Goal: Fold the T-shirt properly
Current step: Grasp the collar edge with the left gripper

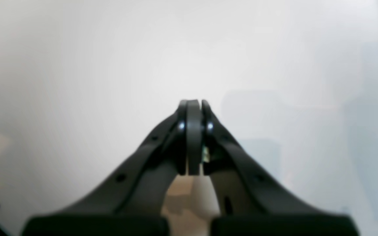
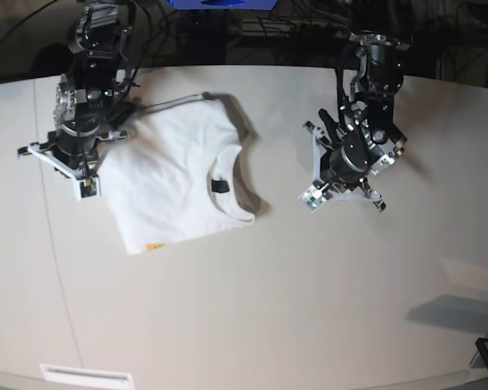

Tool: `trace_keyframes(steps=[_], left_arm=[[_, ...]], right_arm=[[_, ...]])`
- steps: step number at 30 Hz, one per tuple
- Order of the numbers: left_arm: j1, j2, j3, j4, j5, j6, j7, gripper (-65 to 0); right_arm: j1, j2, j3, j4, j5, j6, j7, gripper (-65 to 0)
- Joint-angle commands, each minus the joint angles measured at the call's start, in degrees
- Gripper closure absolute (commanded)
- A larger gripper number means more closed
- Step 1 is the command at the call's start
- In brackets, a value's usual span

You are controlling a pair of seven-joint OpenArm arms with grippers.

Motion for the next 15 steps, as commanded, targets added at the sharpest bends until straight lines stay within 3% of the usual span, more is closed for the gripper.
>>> trace_keyframes(steps=[1,5,12,15], left_arm=[[-1.2,0.2,0.1,-0.9,-0.3,0.4,-0.8,0.0],[-3.2,1.9,0.1,-6.2,-0.3,0.4,-1.1,0.0],[-5.2,3.6,6.2,-9.7,-0.3,0.4,-1.2,0.0],[-6.4,5.4,6.6,-10.7,0.2,0.4,-1.2,0.0]], right_arm=[[0.5,0.1,1.3,0.2,-0.2,0.7,0.8,-0.3],[0.0,0.0,2.7,-1.5,0.7,3.6,0.8,-0.3],[-3.2,-0.3,2.3,-2.1,1.0,3.8,0.8,-0.3],[-4.7,-0.1,2.3,-2.1,4.4,3.8,0.8,-0.3]])
